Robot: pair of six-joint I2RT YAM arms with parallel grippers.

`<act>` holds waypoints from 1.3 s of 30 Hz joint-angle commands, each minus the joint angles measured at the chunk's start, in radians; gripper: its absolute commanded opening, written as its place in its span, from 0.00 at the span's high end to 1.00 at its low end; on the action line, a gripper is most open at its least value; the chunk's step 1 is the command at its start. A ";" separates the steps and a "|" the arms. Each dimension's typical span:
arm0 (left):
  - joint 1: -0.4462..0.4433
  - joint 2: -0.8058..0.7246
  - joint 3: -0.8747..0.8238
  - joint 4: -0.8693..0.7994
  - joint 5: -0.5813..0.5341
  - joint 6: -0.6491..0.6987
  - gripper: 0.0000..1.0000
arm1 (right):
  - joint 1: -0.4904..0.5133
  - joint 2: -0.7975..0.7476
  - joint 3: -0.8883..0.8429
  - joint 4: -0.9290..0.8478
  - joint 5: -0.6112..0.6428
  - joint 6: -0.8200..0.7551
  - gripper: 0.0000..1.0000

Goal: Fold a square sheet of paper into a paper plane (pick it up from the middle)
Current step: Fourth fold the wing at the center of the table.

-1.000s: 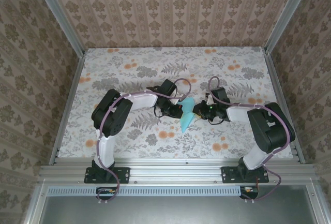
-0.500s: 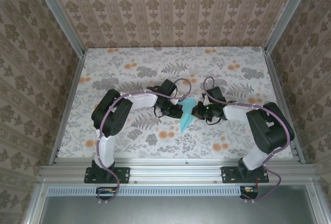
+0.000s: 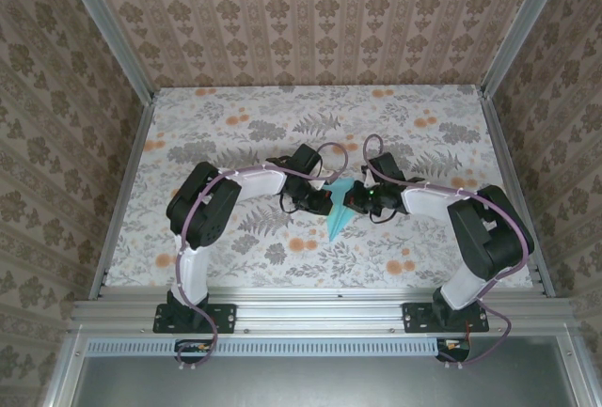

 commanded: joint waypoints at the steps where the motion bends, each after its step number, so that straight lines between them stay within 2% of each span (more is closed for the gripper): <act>1: 0.012 0.149 -0.094 -0.136 -0.240 0.033 0.97 | 0.011 0.019 0.030 -0.035 -0.007 -0.024 0.94; 22: 0.021 0.148 -0.109 -0.122 -0.231 0.035 0.97 | 0.047 0.110 0.102 -0.054 -0.042 -0.045 0.93; 39: 0.050 0.057 -0.178 -0.014 -0.147 -0.022 1.00 | 0.042 0.155 0.064 0.073 -0.104 0.032 0.92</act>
